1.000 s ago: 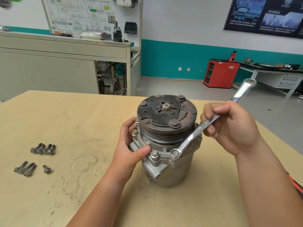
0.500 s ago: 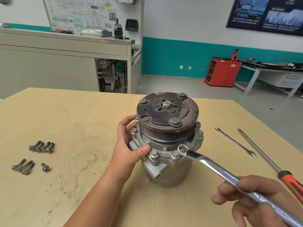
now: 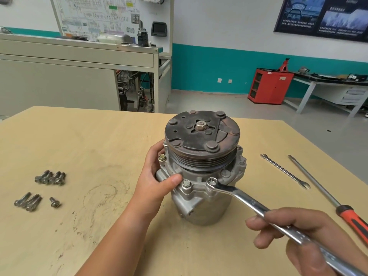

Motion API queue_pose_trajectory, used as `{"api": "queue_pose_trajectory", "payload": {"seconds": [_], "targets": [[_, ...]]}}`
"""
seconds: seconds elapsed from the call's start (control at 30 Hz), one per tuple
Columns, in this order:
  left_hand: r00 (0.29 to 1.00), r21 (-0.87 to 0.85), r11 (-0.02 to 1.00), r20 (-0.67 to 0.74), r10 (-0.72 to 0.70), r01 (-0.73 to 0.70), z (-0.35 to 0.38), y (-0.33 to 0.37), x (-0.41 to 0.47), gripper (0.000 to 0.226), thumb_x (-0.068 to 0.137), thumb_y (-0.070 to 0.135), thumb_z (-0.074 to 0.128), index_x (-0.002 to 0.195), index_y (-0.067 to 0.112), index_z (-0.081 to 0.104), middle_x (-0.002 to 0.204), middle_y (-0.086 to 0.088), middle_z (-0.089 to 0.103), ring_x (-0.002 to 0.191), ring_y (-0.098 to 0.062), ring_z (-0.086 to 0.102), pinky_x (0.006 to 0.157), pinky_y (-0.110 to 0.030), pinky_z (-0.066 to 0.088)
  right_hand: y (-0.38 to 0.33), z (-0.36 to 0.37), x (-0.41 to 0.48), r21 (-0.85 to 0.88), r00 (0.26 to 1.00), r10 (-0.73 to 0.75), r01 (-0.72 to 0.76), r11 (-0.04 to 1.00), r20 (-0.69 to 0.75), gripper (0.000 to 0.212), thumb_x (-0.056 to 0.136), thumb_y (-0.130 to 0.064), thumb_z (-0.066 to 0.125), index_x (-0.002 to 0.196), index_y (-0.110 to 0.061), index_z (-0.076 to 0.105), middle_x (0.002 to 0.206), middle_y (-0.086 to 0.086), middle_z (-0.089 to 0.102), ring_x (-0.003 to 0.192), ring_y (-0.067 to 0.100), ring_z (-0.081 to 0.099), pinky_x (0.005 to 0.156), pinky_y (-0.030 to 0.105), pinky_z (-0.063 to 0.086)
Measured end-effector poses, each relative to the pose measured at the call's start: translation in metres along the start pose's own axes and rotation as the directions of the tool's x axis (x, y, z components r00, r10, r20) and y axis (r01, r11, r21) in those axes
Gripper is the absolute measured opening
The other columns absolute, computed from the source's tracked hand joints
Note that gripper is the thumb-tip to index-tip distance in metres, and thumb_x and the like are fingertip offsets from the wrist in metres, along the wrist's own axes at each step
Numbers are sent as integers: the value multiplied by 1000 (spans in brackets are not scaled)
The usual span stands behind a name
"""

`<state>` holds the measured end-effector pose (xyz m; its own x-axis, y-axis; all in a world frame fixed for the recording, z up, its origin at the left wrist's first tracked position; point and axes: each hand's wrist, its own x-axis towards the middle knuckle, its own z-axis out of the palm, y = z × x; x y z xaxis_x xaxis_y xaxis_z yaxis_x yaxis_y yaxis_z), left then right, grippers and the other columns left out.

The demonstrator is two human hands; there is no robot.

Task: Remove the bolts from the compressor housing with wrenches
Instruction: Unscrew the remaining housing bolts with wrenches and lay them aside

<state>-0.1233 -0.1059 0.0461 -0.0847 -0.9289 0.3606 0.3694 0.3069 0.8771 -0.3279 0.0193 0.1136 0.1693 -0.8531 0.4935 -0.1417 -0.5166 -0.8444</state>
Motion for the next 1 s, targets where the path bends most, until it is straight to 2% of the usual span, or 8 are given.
{"api": "queue_pose_trajectory", "payload": {"seconds": [0.1,0.13,0.2,0.27,0.4,0.53,0.83,1.0], "targets": [[1000,-1,1000,5,-2,2,0,0,0,99,37,59,92,123,32,52,130,-18,57,113,-32,61,86,-33,53,-17,-5,13,-96,923,230,-210,973,307,34,18,-80,66,45,-62,55,50,-34,57,46,-14,55,49,3,43],[1000,-2,1000,7,-2,2,0,0,0,99,37,59,92,123,32,52,130,-18,57,112,-32,62,86,-33,53,-21,-5,15,-108,929,211,-186,977,304,34,19,-80,67,44,-59,58,48,-31,58,43,-16,53,48,2,42],[1000,-8,1000,12,-1,1,-1,0,0,98,37,58,92,123,32,53,130,-18,56,111,-30,63,84,-32,53,-25,-7,25,-126,979,44,-19,992,200,7,58,-47,67,63,-51,66,61,-18,65,46,-24,48,48,-5,37],[1000,-12,1000,13,0,0,-1,0,0,98,37,57,92,123,32,53,131,-17,56,110,-29,63,83,-31,53,-15,1,12,-168,993,-117,115,979,-4,24,71,-26,46,74,-41,64,72,-6,66,49,-21,50,48,-5,35],[1000,-10,1000,9,1,-1,-1,-1,0,99,37,58,92,123,31,53,128,-15,58,109,-29,64,83,-30,53,-5,8,15,21,965,-90,98,995,-246,14,71,-30,52,68,-30,65,56,4,66,37,14,53,42,5,36],[1000,-16,1000,11,6,-6,-1,-1,1,98,37,57,92,123,30,53,127,-15,59,108,-27,64,83,-30,53,7,1,33,176,936,6,60,983,-353,26,80,-21,43,69,-36,62,50,5,61,34,12,47,35,9,31],[1000,-35,999,0,17,-17,1,-1,0,94,38,56,93,121,31,55,120,-7,64,107,-23,65,82,-27,53,17,-23,104,197,968,251,-243,950,-16,20,73,-19,45,64,-23,62,45,1,47,38,10,39,35,14,30],[999,-20,1000,52,2,-1,-2,-1,0,90,40,55,93,121,41,57,125,-6,63,111,-25,64,83,-27,53,14,-40,89,593,981,191,-143,793,-18,18,66,-19,52,68,-15,69,41,-6,39,34,4,24,37,15,21]]}}
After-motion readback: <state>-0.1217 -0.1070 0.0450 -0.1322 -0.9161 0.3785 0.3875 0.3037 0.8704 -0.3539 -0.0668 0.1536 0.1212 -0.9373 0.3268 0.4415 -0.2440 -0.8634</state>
